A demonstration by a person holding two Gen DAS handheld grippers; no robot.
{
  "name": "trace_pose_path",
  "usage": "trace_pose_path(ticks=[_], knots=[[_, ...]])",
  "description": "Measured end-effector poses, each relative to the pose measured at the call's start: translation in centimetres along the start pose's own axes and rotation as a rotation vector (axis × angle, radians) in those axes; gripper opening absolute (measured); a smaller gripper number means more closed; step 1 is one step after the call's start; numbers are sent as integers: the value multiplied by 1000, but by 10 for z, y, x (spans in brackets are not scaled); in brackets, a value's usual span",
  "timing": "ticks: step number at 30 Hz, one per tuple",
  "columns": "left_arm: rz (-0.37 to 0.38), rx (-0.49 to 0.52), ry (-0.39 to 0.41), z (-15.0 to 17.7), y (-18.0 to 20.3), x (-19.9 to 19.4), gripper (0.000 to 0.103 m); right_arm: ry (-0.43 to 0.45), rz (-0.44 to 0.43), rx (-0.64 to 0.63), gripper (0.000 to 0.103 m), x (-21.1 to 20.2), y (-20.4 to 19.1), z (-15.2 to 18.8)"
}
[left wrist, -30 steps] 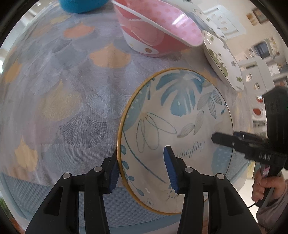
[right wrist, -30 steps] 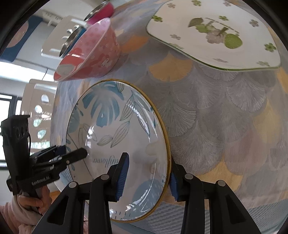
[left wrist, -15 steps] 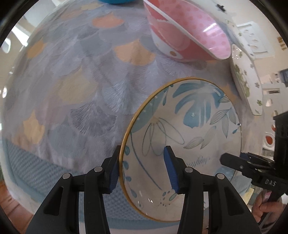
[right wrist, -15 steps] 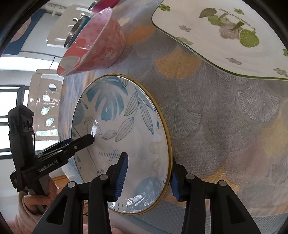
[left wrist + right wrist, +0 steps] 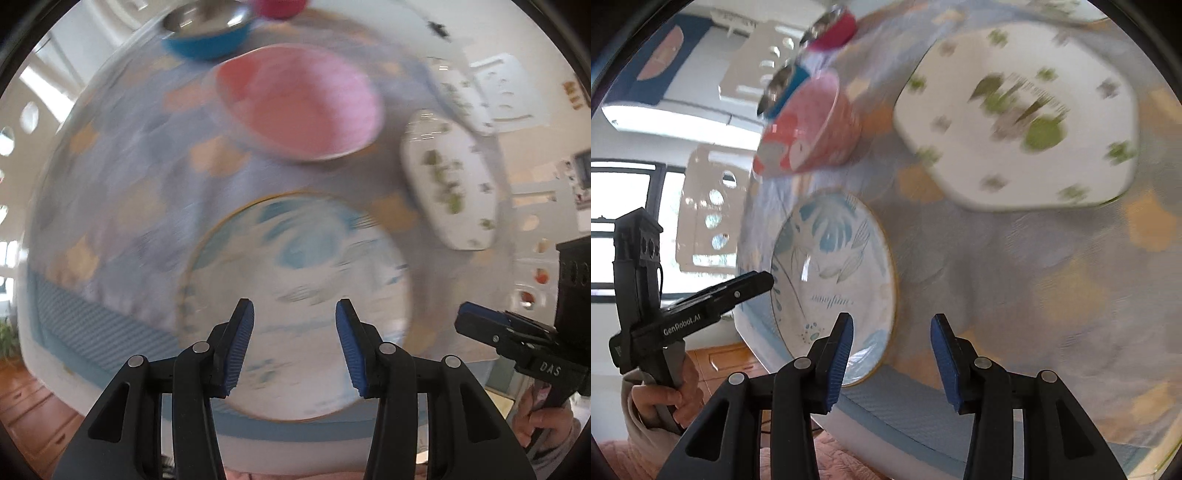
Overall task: Organize plates and bowls
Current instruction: 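Lower the blue-leaf plate onto the table and open both grippers, then move to the green-leaf hexagonal plate and grasp its rim with both grippers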
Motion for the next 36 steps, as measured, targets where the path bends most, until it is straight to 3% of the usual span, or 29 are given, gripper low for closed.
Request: trace_pose_path(ticks=[8,15,22,24,25,27,36], knots=[[77,61,24,-36,83,-8,43,159,60,11,44,-89,29,-28],[70,78,38,-62,118,1,43,239,81,26,45,-127,61,-60],[48,58,-23,-76,131,29,44,315,90,53,53,-127,84,-86],[46,54,-54,-77,132,38,46,316,114,75,80,-122,93,-95],[48,53,-75,-78,134,43,48,309,131,85,82,-119,98,-98],[44,53,-92,-79,136,50,68,294,139,89,83,-110,104,-105],[28,53,-103,-88,140,71,69,213,200,55,85,-69,119,-125]])
Point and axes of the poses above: each gripper's, at about its wrist camera, not at the fingertips, and x roughly the way its jaws point, y to its right, z to its underside, the point moved 3 cm from there along x, roughly the way its jaws point, and after that the axes turned 14 degrees about -z, right-handed, at the moved point
